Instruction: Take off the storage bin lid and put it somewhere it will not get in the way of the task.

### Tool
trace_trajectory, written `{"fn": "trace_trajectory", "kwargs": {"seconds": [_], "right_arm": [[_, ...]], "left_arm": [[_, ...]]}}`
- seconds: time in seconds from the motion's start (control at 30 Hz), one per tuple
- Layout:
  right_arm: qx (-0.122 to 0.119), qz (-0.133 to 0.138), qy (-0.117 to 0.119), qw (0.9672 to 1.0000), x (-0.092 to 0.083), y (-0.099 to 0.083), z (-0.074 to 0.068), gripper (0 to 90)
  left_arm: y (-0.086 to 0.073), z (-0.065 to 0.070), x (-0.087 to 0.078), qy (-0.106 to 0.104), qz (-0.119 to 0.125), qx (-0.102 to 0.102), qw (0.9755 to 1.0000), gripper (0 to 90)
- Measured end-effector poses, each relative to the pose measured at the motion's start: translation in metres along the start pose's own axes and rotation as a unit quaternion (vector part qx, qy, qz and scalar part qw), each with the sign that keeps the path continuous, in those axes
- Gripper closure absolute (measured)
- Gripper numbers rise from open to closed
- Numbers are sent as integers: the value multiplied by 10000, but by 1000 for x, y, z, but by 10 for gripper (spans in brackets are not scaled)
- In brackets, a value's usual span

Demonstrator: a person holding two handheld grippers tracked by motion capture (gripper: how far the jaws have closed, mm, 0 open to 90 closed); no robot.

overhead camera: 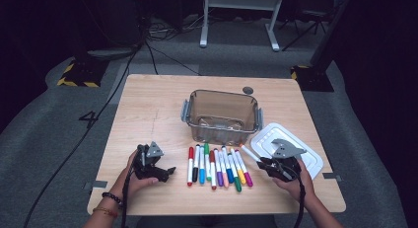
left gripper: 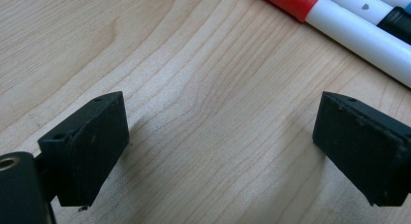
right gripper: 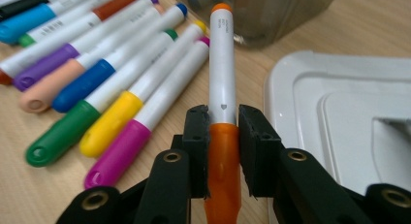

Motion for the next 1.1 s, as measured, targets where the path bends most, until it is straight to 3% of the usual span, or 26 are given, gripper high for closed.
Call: {"fn": "trace_trajectory", "kwargs": {"seconds": [0.3, 0.5, 0.63, 1.1], "right_arm": [[-663, 348, 437, 9962, -25, 30, -17, 746], [-993, 592, 558, 9917, -43, 59, -22, 746], [-1212, 761, 470, 9886, -52, 78, -22, 746], [-1449, 942, 507, 9836, -55, 146, -12, 746]], "left_arm": [[0, 0, 0, 0, -1, 1, 10000, 63], [0, 0, 0, 3, -2, 5, 10000, 63], [0, 0, 0, 1, -1, 2, 10000, 63], [0, 0, 0, -2, 0, 1, 10000, 63]]}}
Point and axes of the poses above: each handheld gripper's, and its own axes: x roughly forward along the jaws, y roughly out of its top, z roughly to its right, the point moved 7 cm from there along x, roughly forward along the jaws, and after that the axes turned 4 degrees about -z, right-handed, at the moved point
